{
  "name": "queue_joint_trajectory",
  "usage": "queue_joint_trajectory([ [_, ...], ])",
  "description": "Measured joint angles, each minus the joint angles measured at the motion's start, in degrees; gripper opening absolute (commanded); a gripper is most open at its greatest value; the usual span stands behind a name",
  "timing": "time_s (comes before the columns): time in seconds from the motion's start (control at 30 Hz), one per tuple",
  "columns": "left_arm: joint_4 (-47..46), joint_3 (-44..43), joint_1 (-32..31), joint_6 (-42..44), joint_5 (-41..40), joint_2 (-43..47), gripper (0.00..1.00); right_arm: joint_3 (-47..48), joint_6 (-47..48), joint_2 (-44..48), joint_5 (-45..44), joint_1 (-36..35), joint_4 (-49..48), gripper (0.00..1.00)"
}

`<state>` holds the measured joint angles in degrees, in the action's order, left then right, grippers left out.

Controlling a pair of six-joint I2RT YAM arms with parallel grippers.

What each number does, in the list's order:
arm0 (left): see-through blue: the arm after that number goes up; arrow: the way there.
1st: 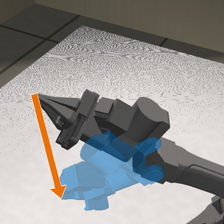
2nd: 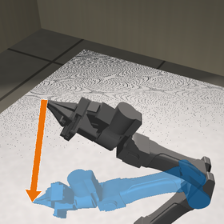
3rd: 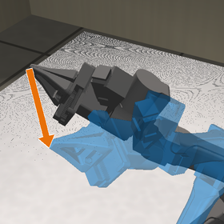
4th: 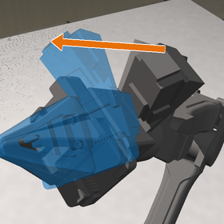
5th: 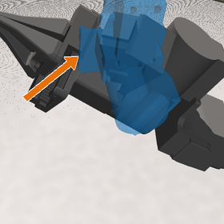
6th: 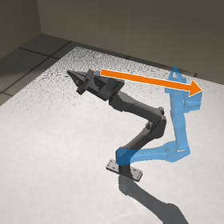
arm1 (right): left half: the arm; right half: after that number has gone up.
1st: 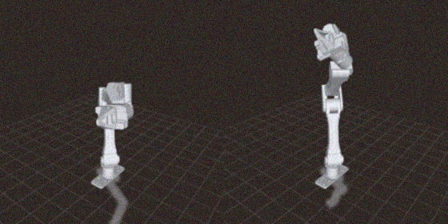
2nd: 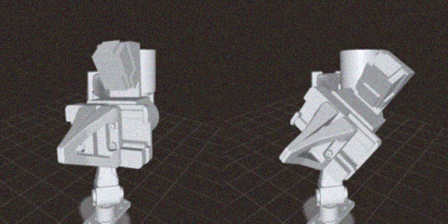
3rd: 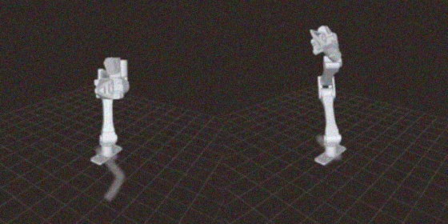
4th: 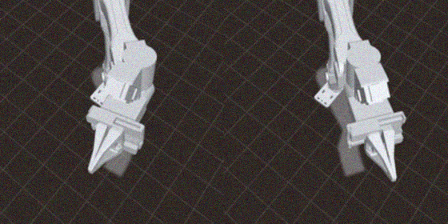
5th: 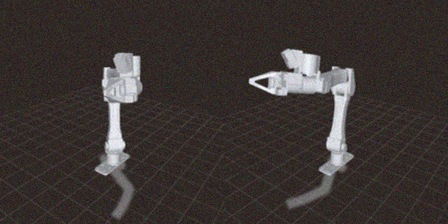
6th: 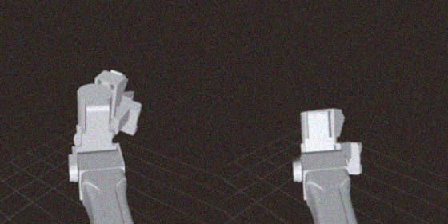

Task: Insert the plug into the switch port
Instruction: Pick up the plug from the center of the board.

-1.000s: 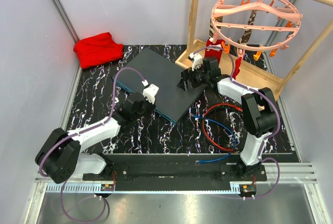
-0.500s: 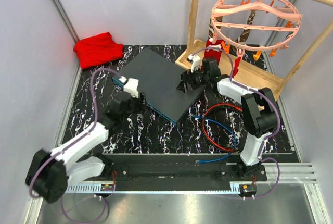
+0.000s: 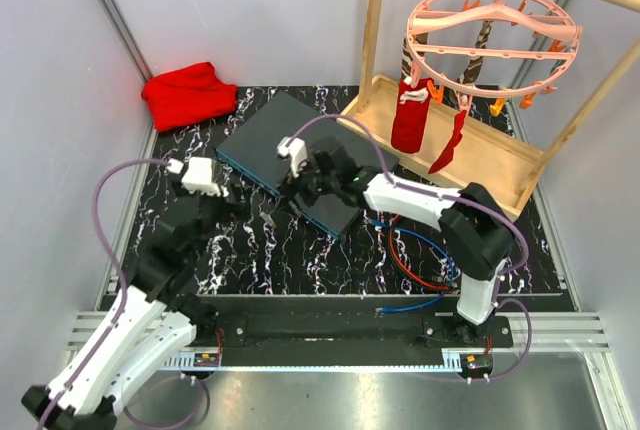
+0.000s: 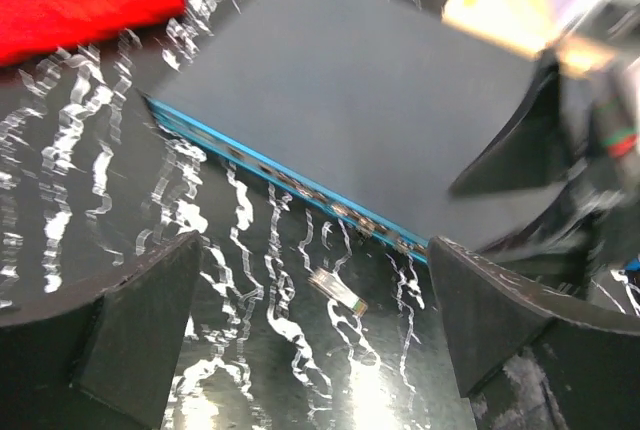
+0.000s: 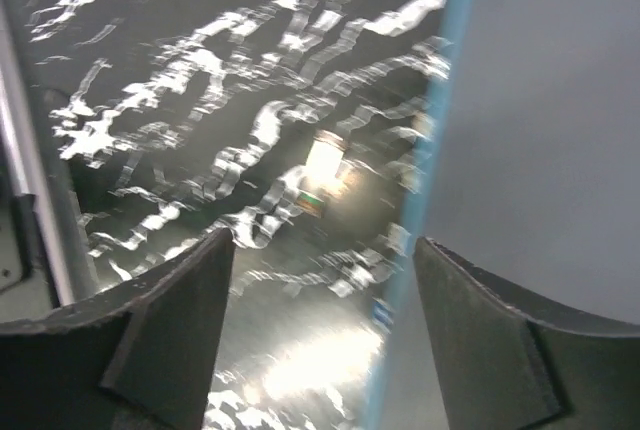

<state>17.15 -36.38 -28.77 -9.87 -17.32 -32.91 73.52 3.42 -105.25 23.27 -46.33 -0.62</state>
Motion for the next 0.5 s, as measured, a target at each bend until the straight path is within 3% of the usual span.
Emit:
queue_joint_trajectory([
  [0.27,2.82,0.11,0.04,3.45,-2.99,11.82,0.99,6.73,-0.24,-10.25,-6.82,-7.78,-1.14,0.50],
  [0.5,6.58,0.11,0.04,4.48,-3.58,13.86,0.99,9.64,-0.13,-17.68,-12.50,-9.51,0.09,0.43],
])
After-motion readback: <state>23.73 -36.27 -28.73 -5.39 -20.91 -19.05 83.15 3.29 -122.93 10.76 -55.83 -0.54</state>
